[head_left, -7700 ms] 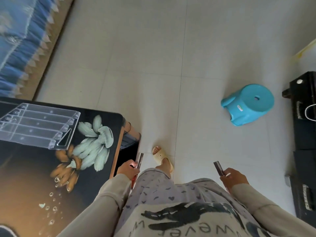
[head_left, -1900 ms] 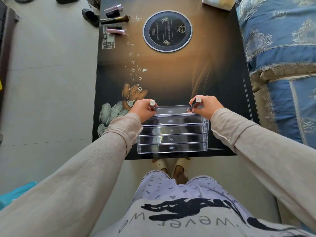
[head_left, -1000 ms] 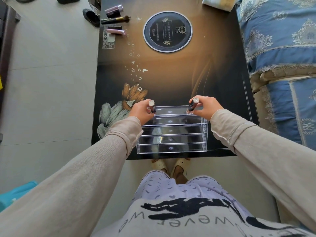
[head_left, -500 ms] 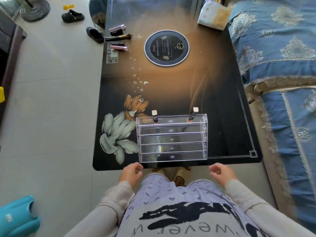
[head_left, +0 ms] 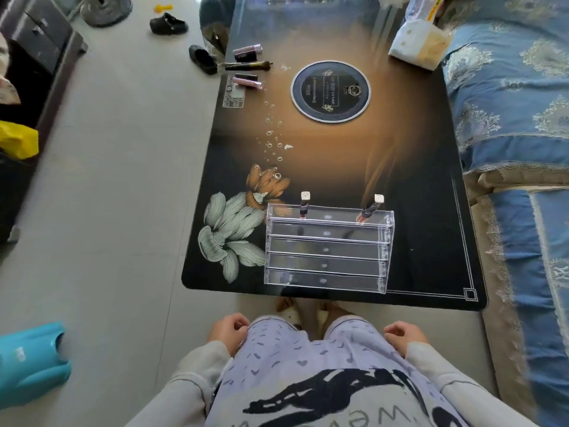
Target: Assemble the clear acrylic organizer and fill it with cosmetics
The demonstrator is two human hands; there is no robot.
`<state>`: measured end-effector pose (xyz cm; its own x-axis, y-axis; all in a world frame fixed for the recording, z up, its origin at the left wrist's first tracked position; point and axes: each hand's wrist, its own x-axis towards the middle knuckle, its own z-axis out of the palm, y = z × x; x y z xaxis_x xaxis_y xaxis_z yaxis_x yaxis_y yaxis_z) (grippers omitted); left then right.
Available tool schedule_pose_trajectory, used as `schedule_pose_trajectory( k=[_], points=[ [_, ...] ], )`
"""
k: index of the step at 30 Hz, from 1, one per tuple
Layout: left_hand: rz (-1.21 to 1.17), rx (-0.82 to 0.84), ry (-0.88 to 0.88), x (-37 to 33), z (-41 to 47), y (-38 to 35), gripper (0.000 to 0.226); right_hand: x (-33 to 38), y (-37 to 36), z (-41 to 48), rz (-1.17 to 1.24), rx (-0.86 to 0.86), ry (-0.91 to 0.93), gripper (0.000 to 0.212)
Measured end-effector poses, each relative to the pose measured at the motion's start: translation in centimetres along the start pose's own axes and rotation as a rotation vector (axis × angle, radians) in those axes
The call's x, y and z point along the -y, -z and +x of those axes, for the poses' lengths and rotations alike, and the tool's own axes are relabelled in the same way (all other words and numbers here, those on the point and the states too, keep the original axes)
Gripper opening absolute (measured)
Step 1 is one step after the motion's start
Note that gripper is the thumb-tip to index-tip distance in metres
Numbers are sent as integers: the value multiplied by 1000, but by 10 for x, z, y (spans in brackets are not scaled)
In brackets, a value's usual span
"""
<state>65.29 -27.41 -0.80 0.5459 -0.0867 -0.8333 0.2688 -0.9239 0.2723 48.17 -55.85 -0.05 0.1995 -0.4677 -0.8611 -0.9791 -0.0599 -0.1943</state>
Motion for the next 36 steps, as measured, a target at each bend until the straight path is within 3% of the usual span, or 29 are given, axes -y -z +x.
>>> schedule_pose_trajectory(
  k=[6, 11, 14, 18, 24, 31, 36],
  points=[
    [-259, -161, 91, 19, -21, -5, 19, 27, 13, 14, -252, 107, 116, 21],
    [-505, -273, 273, 48, -56, -50, 20, 55, 12, 37, -513, 163, 264, 17],
    [-625, -263, 380, 66, -84, -98, 20, 78, -1, 39, -666, 226, 347, 15],
    [-817, -255, 538, 80, -122, -163, 21, 104, -36, 30, -874, 292, 487, 32],
    [-1002, -189, 710, 89, -163, -220, 27, 144, -98, -7, -1052, 405, 651, 25],
    [-1278, -227, 643, 141, -135, -214, 28, 162, -161, -36, -1229, 446, 764, 15],
    [-1194, -382, 780, 203, -156, -163, 13, 175, -206, -48, -1223, 369, 717, 19]
  ],
)
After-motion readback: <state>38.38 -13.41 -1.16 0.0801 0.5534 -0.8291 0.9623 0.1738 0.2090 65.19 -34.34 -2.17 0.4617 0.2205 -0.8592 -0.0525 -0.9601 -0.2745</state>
